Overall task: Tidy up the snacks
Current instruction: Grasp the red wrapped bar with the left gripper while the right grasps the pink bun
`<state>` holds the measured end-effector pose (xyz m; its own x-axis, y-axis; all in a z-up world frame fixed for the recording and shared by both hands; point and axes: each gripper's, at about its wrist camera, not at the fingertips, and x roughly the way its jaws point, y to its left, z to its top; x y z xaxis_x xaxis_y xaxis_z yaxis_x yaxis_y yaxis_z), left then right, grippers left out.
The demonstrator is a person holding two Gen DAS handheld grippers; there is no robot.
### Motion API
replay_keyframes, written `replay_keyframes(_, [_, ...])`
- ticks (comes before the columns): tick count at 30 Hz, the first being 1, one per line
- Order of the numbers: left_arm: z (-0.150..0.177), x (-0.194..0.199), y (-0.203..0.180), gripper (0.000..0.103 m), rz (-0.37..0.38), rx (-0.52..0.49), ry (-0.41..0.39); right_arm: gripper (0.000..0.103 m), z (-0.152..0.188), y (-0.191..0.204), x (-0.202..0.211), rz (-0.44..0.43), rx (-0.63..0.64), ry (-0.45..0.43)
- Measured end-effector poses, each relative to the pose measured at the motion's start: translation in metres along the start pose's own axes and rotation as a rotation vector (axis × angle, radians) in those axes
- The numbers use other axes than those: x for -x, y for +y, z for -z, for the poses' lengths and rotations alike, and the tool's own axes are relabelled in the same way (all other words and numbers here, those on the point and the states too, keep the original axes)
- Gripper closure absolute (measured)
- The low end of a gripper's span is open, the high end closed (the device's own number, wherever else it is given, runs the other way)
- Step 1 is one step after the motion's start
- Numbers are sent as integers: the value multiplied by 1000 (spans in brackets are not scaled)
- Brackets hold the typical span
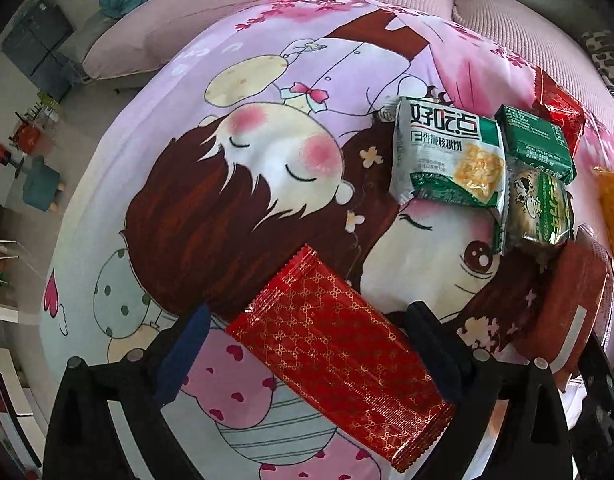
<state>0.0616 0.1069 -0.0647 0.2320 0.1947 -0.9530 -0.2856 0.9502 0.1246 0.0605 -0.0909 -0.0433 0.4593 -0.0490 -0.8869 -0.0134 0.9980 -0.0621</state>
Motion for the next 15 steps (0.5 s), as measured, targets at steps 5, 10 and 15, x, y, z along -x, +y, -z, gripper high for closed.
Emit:
replay_keyframes(5, [-3,-4,2,4,45,42,21,12,-3,1,-6,-5,-3,-3])
replay_keyframes(10, [10,-10,9,3,89,38,52,21,-6,-2,-13,-20,-19,9])
replay_keyframes(15, [14,-10,0,4,115,38,74,24,-6,-5,-15,-11,-32,8])
